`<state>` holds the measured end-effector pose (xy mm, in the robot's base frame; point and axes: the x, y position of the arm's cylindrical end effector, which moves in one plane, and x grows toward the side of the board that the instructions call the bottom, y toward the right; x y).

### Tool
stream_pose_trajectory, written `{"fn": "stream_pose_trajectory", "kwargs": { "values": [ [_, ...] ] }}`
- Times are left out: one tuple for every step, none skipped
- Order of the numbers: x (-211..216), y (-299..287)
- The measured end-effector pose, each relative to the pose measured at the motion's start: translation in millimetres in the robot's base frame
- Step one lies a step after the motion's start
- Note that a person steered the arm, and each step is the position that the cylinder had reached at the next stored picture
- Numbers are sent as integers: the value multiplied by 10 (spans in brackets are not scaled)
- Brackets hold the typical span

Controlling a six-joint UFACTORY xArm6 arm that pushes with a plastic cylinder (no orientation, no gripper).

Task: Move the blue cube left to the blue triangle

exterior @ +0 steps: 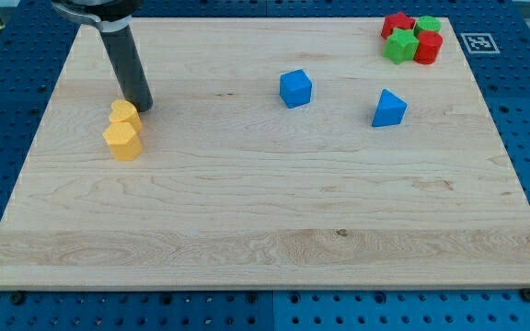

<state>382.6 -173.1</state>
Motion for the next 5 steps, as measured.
{"fn": "stream_pose_trajectory", "kwargs": {
  "values": [
    [-93, 0],
    [-118, 1],
    [-118, -1],
    [-602, -26],
    [-895, 300]
  ]
}}
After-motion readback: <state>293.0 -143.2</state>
